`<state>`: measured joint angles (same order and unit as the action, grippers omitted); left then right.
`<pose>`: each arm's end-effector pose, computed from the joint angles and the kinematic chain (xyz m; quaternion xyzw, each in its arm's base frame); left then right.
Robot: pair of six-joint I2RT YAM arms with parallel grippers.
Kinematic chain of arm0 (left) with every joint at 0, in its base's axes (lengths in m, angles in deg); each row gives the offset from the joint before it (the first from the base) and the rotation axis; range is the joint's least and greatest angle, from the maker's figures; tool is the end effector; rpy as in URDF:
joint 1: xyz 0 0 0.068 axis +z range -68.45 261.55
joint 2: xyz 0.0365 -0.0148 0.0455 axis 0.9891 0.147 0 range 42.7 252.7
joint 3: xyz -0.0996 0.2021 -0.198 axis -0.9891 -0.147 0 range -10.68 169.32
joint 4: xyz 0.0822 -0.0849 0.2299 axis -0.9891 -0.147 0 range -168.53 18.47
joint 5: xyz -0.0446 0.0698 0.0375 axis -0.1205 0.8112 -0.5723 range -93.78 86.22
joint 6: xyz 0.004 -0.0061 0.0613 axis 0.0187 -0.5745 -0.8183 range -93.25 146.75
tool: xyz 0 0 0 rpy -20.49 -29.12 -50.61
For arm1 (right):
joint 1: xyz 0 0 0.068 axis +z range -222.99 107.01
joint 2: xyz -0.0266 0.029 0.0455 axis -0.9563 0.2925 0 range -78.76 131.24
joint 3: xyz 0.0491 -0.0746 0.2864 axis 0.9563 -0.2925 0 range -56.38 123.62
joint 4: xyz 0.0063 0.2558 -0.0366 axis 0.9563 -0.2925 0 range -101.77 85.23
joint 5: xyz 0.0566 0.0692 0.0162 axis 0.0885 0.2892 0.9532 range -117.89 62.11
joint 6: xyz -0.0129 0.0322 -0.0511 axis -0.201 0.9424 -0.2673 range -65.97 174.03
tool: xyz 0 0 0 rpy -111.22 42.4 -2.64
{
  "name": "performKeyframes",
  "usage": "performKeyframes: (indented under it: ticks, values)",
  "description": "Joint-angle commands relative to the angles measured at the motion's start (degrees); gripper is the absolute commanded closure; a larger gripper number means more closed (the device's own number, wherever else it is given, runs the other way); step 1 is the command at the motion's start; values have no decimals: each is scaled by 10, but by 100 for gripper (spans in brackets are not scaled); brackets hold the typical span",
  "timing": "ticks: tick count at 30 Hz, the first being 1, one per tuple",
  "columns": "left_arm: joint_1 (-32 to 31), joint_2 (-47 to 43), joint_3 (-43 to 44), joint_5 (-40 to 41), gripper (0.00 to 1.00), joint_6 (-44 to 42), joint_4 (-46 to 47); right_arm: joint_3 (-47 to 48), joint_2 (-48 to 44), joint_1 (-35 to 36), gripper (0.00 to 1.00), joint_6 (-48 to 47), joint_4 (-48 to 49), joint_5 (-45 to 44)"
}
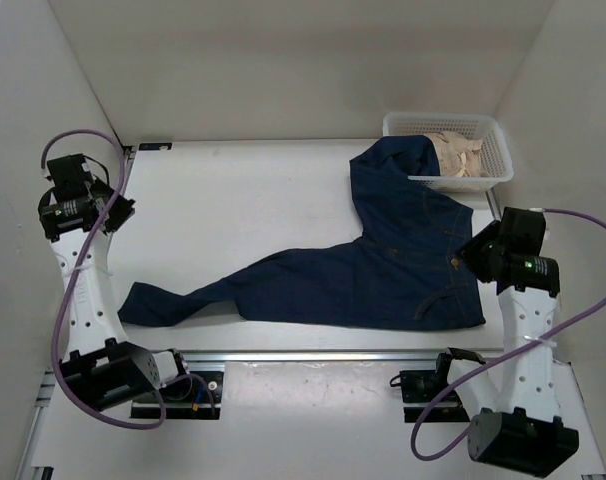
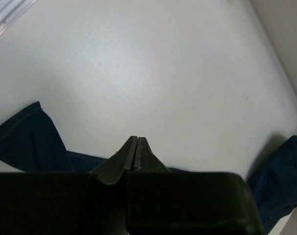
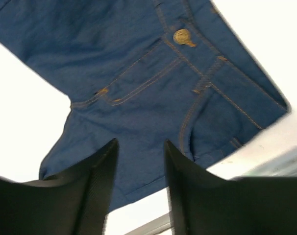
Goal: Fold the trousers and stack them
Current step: Flatten the trousers out
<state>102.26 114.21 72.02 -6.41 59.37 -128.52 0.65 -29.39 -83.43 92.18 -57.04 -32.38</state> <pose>0.2224 0.0819 0.4098 -0.4080 0.8316 -0.0602 0.3719 0.1440 -0.0302 0.3422 0.3930 0.8340 0.0573 0.3829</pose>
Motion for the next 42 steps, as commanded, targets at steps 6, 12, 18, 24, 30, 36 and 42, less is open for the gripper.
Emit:
performKeyframes:
  ticks: [6, 12, 18, 24, 30, 36, 42]
  values:
    - [-8, 81, -186, -102, 23, -56, -17, -53, 35, 0, 51, -36, 72, 109]
    - [-20, 49, -248, -109, 12, -71, -30, -60, 35, 0, 43, -41, 72, 114]
    - [-20, 69, -254, -98, 28, -71, -41, -54, 47, 0, 42, -41, 89, 114]
    - [-20, 54, -274, -86, 29, -77, -63, -48, 57, 0, 42, -52, 89, 114]
    - [-20, 59, -296, -73, 26, -63, -64, -54, 71, 0, 42, -52, 107, 121]
    - [-20, 65, -296, -91, 81, -68, -69, -54, 76, 0, 42, -57, 107, 115]
    - [-26, 85, -175, -65, 90, -57, -74, -54, 76, 0, 42, -57, 107, 115]
